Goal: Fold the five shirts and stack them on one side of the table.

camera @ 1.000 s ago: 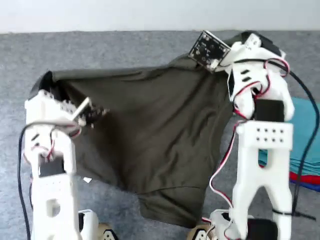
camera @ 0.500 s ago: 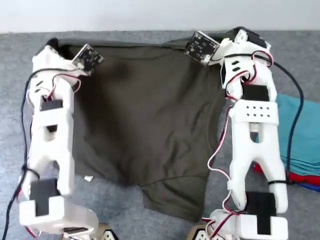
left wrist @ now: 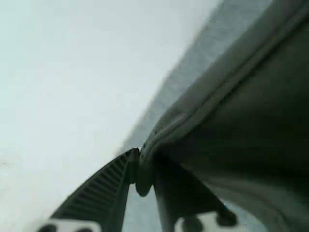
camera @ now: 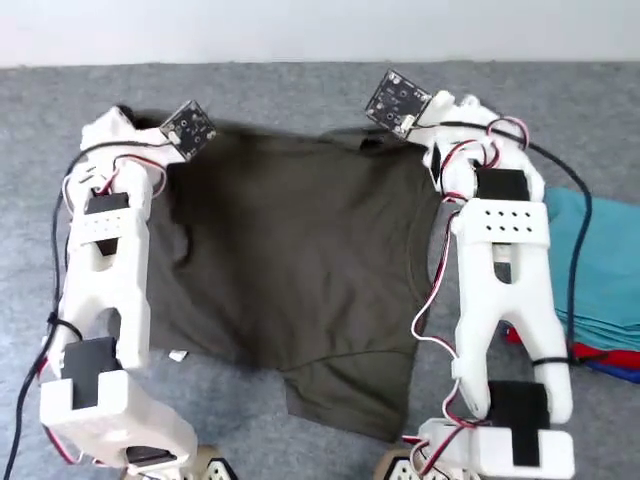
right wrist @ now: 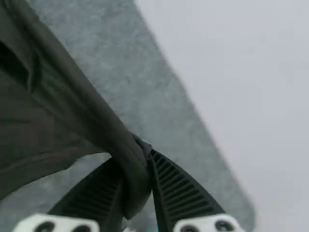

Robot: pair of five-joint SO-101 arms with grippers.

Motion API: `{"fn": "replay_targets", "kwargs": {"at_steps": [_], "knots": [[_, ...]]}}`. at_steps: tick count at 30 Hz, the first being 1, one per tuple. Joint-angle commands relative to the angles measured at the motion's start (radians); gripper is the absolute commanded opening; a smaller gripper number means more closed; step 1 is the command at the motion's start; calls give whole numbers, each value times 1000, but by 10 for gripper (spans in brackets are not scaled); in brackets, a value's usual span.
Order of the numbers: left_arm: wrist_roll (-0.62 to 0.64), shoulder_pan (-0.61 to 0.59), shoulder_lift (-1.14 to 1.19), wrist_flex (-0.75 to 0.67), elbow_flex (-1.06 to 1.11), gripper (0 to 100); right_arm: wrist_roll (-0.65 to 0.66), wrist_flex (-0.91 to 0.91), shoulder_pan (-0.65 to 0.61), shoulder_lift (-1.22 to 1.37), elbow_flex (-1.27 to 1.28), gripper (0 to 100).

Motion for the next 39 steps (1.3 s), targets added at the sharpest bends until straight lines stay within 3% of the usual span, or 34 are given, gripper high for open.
{"fn": "replay_targets", "kwargs": {"at_steps": [1,9,20,25,30,39], "knots": [[48,0,-87,167,-48,14,-92,194,-5,-120,-9,10],[71,0,-135,477,-48,14,-210,625,-30,-188,-8,10],[71,-91,-133,608,-44,14,-385,1026,-223,-186,-6,11],[61,-127,-135,753,-47,14,-450,1047,-283,-197,86,10],[-25,-176,-137,881,-44,14,-485,1046,-346,-208,239,10],[-135,-253,-137,991,-44,14,-466,1047,-355,-337,390,10]]}}
